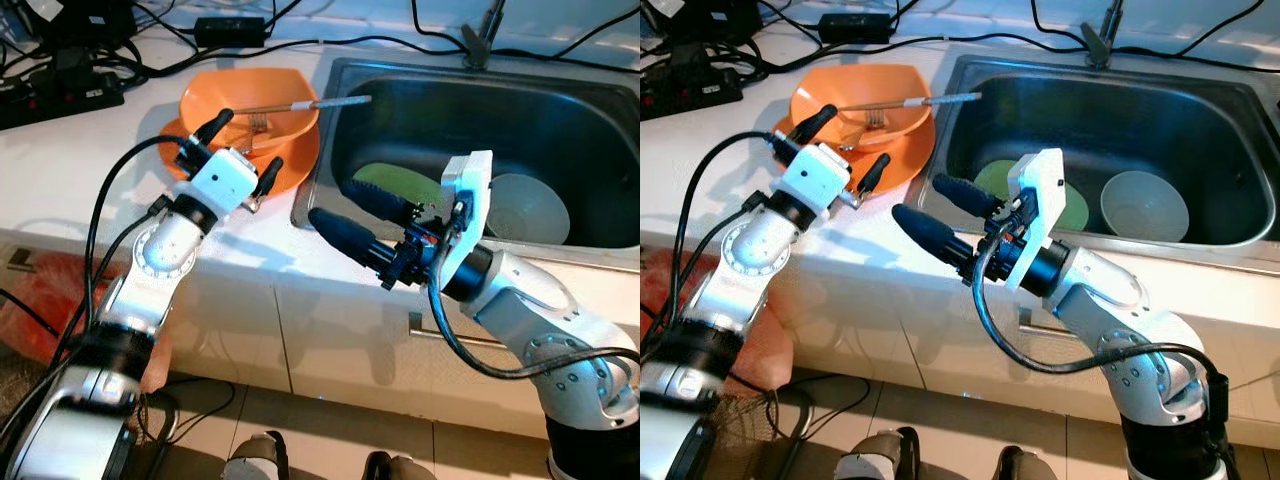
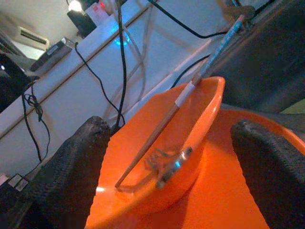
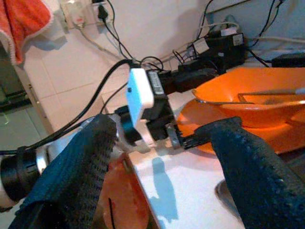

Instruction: Kitchen organization

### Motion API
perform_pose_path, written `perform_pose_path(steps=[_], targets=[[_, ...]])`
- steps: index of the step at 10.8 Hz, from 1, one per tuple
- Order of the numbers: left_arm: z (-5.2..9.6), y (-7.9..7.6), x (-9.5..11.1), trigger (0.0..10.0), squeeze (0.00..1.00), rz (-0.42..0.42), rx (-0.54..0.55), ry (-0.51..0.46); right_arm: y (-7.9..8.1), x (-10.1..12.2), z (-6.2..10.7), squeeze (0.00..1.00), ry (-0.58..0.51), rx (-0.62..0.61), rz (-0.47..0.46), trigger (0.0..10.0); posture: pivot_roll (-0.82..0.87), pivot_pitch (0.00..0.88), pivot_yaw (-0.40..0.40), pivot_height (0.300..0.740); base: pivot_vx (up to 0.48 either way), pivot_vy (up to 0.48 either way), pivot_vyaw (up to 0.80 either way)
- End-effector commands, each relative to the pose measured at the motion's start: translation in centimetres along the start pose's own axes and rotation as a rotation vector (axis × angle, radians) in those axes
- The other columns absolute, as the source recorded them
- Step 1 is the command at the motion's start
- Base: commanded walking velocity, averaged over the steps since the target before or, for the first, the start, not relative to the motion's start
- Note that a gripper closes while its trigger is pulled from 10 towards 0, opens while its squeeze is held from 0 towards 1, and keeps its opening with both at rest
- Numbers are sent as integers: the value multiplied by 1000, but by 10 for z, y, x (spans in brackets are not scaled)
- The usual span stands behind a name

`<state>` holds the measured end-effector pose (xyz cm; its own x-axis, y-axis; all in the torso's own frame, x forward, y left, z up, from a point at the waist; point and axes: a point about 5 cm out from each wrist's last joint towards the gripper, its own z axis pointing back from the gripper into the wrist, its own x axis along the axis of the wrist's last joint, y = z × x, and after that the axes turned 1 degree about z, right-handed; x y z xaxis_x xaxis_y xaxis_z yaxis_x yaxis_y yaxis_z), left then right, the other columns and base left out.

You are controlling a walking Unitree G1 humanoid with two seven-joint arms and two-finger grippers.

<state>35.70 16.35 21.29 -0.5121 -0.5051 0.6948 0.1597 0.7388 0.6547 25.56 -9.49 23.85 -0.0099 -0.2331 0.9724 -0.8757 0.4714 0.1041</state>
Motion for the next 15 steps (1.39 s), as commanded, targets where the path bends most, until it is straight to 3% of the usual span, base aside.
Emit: perform_pose_path(steps=[1, 5, 15], targets=[[-2, 2, 0, 0, 0, 13, 1, -10, 6, 0, 0, 0, 6, 36, -3, 10000, 113, 149, 59, 740, 0, 0, 0], [-9, 2, -1, 0, 0, 35, -14, -25, 8, 1, 2, 0, 5, 31, -1, 10000, 105, 152, 68, 740, 0, 0, 0], [-8, -3, -7, 0, 0, 73, -39, -16, 15, 1, 4, 0, 18, 77, -7, 10000, 105, 156, 64, 740, 0, 0, 0]])
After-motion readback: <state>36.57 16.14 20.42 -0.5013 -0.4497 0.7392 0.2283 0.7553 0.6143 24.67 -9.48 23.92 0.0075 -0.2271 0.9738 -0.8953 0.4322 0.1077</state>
